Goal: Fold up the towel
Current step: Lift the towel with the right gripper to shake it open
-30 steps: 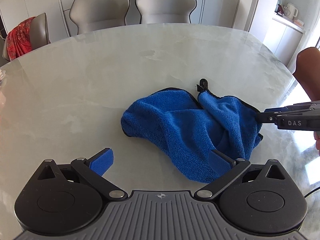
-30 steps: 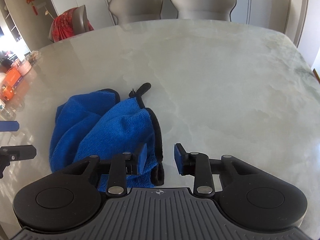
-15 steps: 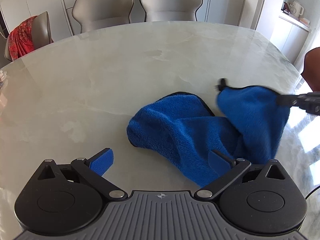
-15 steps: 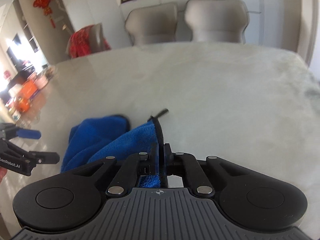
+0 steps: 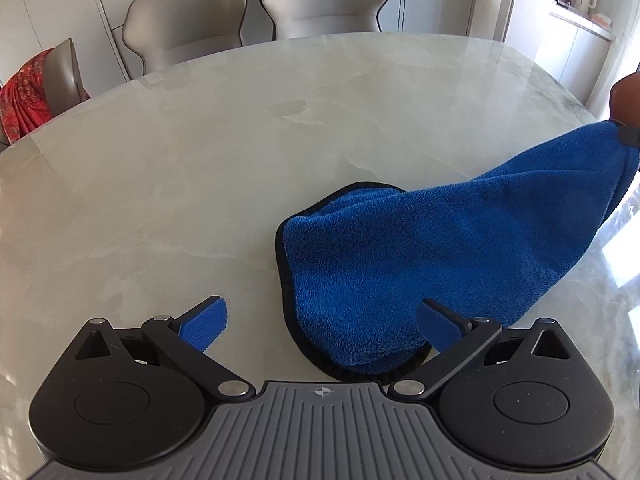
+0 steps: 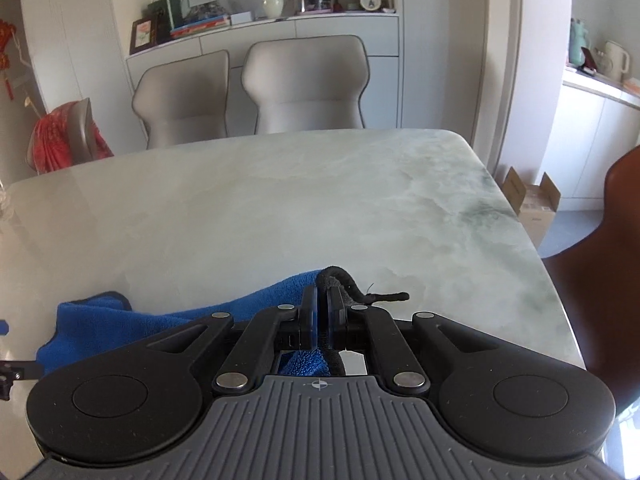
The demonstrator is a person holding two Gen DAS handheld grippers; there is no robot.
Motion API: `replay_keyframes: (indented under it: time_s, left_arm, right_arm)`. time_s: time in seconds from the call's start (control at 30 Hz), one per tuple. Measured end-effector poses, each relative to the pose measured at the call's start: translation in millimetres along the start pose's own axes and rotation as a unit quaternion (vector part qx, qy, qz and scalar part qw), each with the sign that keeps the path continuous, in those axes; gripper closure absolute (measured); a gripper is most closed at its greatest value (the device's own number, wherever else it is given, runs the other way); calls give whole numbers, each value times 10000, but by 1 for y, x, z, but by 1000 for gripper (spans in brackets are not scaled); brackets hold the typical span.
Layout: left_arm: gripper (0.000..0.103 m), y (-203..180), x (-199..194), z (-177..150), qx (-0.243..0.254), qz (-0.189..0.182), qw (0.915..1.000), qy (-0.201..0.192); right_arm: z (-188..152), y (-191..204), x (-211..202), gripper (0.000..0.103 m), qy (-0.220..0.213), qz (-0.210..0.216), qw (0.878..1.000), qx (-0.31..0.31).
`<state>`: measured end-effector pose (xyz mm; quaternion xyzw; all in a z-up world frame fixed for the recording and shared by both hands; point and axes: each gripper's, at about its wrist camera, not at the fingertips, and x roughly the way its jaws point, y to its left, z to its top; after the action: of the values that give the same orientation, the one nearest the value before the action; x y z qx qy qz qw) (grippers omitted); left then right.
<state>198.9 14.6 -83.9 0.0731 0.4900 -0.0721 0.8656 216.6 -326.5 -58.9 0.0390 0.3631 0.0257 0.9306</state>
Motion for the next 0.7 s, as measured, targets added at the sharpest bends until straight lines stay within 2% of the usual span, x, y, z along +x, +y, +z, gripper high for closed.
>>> replay_keyframes:
  time_s: [0.23,0.4,0.5,0.57,0.6,0.63,0.67,0.7]
  left_arm:
    - [1,7,17,-1,-319,-172,9988,324]
    - [9,6,30,2,-291,-163,9981,524]
    - [26,-2,35,8,21,-87,9990,448]
    - [44,-7,38,12,153,-94,9990,407]
    - [48,-8,40,15,207,-117,9990,382]
    - [58,-9,42,18,241,-162,9990,335]
    - [75,-9,44,24,274,-202,9991,269]
    - [83,-9,46,28,293,-194,9991,233]
  right_arm:
    - [16,5,11,98,-101,152,9998,-33]
    - [35,14,25,98,-202,279,9992,-199]
    - [45,19,35,98,-229,361,9988,-237]
    - [52,20,42,98,-236,411,9986,-246]
    - [55,20,46,98,-242,428,9985,-239]
    - [58,20,50,98,-241,433,9985,-226]
    - [62,20,55,98,-237,427,9986,-204]
    - [66,19,61,98,-240,408,9987,-167]
